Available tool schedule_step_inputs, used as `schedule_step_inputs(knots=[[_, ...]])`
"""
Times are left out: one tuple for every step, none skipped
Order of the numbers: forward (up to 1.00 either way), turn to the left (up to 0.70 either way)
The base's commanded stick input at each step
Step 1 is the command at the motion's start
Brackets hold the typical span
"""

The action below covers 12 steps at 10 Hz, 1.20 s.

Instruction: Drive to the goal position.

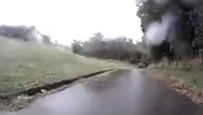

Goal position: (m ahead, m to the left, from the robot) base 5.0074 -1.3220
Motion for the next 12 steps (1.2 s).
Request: schedule_step_inputs(knots=[[1.0,0.0],[1.0,0.0],[1.0,0.0],[1.0,0.0],[1.0,0.0],[1.0,0.0],[1.0,0.0],[1.0,-0.01],[1.0,-0.06],[1.0,-0.14],[1.0,-0.22],[1.0,-0.31]])
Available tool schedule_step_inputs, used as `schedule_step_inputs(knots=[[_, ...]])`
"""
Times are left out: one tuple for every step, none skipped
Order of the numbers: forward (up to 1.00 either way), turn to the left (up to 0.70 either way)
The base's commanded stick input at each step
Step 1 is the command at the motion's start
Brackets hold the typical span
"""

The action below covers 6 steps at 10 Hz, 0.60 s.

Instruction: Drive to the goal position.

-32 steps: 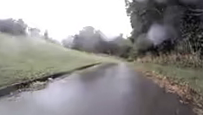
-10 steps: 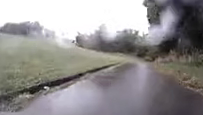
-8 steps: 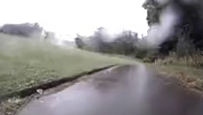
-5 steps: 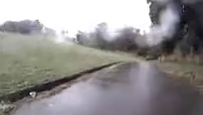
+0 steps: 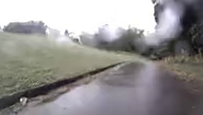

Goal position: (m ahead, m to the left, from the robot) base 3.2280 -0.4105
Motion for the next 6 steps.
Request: schedule_step_inputs(knots=[[1.0,-0.39],[1.0,-0.18],[1.0,-0.4],[1.0,-0.4],[1.0,-0.4],[1.0,-0.37]])
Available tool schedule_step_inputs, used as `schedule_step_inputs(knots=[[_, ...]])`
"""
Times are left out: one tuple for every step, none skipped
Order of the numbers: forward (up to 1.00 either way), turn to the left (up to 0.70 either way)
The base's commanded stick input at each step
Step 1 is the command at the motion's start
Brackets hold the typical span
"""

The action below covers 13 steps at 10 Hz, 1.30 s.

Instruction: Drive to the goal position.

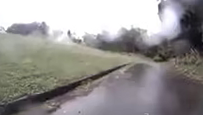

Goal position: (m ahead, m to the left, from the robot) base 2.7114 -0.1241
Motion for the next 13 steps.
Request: schedule_step_inputs(knots=[[1.0,-0.27],[1.0,-0.33],[0.83,-0.37],[0.23,-0.25],[-0.38,-0.12],[-0.99,0.0],[-0.87,-0.03],[-0.73,-0.06],[-0.6,-0.08],[-0.46,-0.11],[-0.33,-0.14],[-0.19,-0.17],[-0.06,-0.2]])
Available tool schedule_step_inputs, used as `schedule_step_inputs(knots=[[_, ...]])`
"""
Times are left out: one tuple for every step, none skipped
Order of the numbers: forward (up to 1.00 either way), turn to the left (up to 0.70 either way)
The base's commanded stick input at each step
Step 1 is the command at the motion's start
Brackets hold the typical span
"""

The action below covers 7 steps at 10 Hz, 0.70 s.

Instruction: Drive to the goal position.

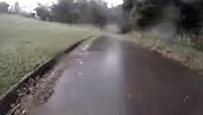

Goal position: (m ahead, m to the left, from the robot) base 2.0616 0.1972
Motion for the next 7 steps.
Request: schedule_step_inputs(knots=[[0.0,-0.45],[0.0,-0.87],[0.19,-0.88],[0.48,-0.71],[0.77,-0.54],[0.96,-0.38],[0.75,-0.3]])
